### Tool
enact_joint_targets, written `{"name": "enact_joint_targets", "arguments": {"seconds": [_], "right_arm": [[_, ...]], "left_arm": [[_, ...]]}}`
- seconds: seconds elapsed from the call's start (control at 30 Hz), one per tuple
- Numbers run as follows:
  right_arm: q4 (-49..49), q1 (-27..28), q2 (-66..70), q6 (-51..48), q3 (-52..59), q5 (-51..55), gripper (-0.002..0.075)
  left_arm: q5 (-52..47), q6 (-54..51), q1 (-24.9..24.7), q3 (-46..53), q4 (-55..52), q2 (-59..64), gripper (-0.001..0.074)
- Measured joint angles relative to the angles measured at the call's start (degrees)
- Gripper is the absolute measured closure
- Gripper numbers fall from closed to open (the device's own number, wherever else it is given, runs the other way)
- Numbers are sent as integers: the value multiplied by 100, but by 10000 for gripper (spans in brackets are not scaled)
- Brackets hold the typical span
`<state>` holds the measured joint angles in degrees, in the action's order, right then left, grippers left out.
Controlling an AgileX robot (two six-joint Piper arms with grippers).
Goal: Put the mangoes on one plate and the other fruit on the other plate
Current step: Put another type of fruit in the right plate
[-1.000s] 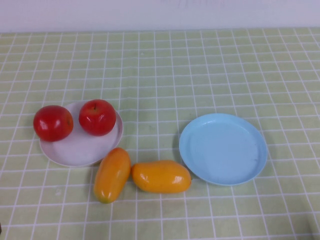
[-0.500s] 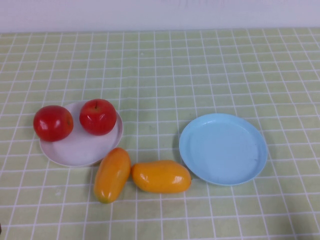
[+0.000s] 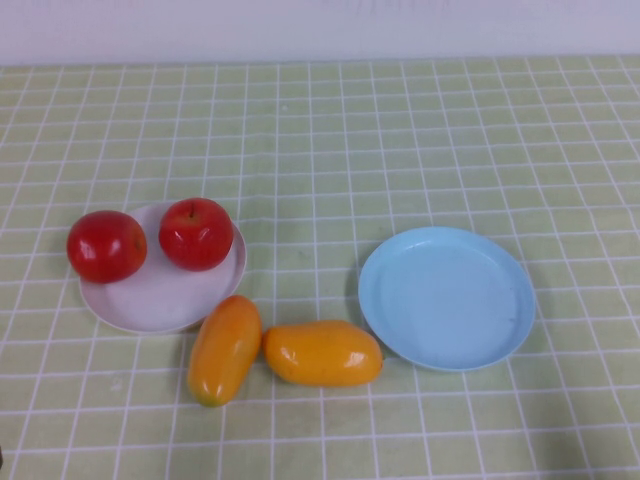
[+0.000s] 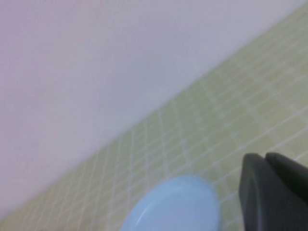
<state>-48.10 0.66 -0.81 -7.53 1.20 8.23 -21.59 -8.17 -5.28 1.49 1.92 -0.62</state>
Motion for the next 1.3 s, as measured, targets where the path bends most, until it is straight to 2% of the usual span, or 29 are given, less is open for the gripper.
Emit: {"name": "enact_joint_targets", "arguments": {"seconds": [0.17, 0.37, 0.67, 0.77, 0.87, 1.1, 1.2, 1.3], "right_arm": [[-14, 0, 692, 0, -805, 1292, 743], [409, 0, 2507, -299, -2123, 2790, 743], [572, -48, 4630, -1670, -3422, 3995, 743], [561, -232, 5061, -1991, -3617, 4134, 743], [802, -743, 5511, -2256, -3839, 4149, 743], [2133, -2503, 6843, -2368, -4910, 4086, 734], [2568, -3115, 7493, -2368, -5503, 4050, 688], [2839, -3606, 8151, -2416, -6099, 4030, 599]], "left_arm": [[0, 0, 0, 0, 0, 0, 734], [0, 0, 0, 0, 0, 0, 734], [0, 0, 0, 0, 0, 0, 735], [0, 0, 0, 0, 0, 0, 735], [0, 0, 0, 0, 0, 0, 735], [0, 0, 0, 0, 0, 0, 734], [0, 0, 0, 0, 0, 0, 735], [0, 0, 0, 0, 0, 0, 735]]}}
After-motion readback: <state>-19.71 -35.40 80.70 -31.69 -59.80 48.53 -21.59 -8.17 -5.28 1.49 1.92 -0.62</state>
